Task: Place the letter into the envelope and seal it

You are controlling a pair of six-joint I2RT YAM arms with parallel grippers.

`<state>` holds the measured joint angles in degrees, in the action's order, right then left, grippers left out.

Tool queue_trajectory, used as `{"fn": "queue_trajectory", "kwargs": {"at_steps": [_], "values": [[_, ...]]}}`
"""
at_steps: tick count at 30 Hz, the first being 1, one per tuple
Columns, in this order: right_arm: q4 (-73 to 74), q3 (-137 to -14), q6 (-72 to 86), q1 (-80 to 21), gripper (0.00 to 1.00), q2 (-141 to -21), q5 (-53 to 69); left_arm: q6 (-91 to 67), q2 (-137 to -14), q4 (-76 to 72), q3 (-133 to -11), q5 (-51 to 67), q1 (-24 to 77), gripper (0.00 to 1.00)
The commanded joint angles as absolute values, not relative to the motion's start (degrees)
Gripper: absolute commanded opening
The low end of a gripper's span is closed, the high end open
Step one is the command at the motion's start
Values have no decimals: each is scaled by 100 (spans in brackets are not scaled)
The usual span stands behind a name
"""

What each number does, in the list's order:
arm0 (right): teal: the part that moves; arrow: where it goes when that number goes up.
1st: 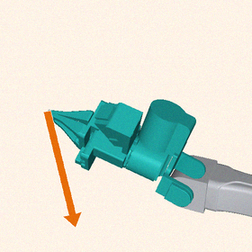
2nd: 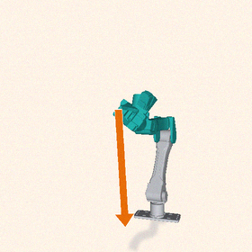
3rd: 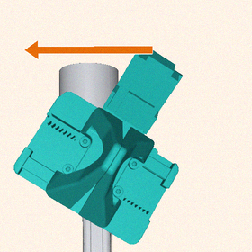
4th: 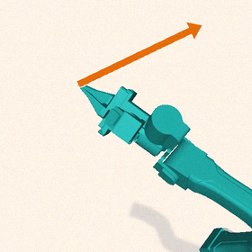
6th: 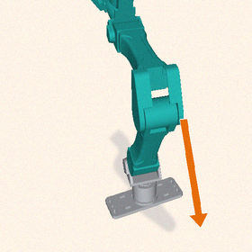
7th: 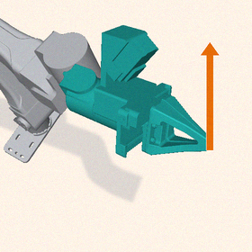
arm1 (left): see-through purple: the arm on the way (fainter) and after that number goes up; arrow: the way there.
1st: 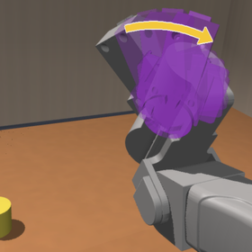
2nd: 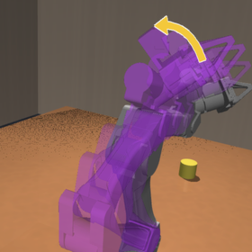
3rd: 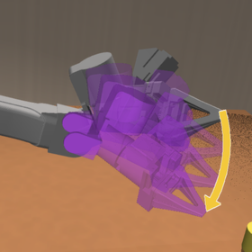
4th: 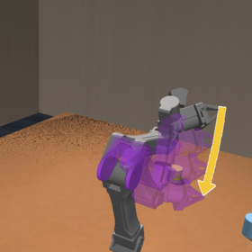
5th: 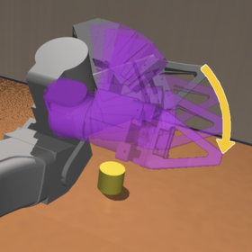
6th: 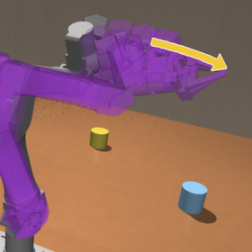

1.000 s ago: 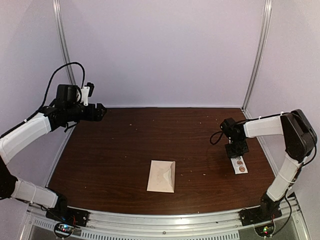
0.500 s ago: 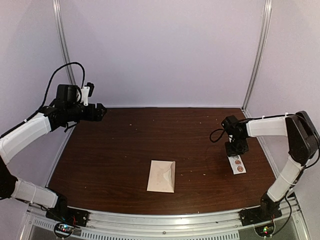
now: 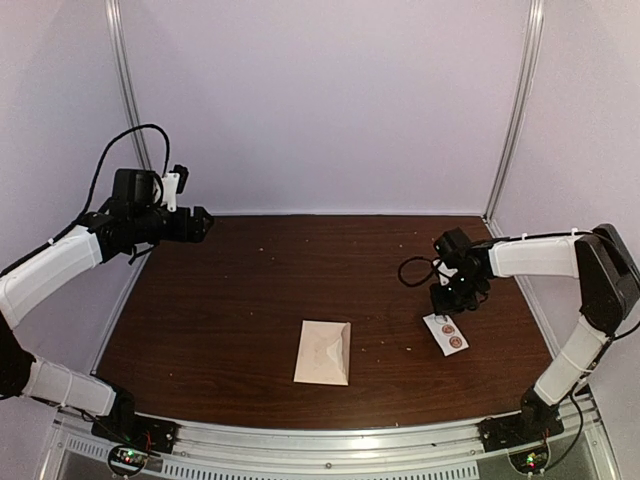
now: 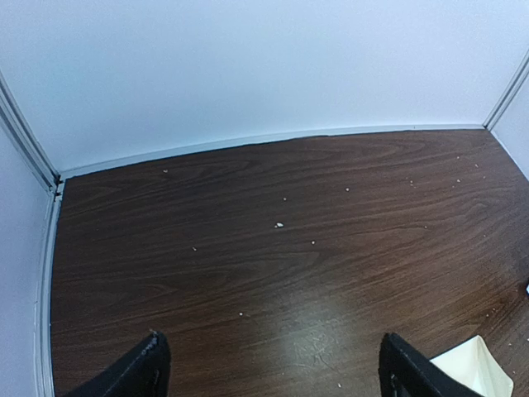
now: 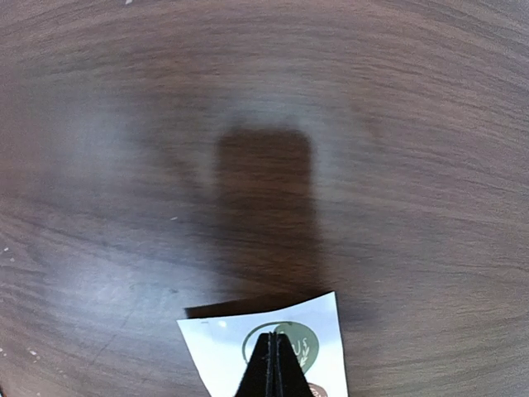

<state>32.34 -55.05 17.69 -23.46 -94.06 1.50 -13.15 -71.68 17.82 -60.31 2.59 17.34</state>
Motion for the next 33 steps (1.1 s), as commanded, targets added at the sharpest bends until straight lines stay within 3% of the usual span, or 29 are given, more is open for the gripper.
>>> {"fn": "queue_trajectory", "kwargs": {"at_steps": [1,9,19,33], "values": [[2926,-5614,1922,-2635,0,-9236,831,-1232,-7058,1386,-5915,672,1714,88],[2552,-5656,1995,-3030,0,-9236,1263,-1945,-7153,805,-5528,1894,2082,81],[1648,-5260,2138,-3385,0,-8980,1605,-3562,-7982,-1056,-4879,1855,4147,79],[1023,-4884,2212,-3672,0,-8823,1836,-3911,-10863,-1861,-6549,2429,5294,70]]}}
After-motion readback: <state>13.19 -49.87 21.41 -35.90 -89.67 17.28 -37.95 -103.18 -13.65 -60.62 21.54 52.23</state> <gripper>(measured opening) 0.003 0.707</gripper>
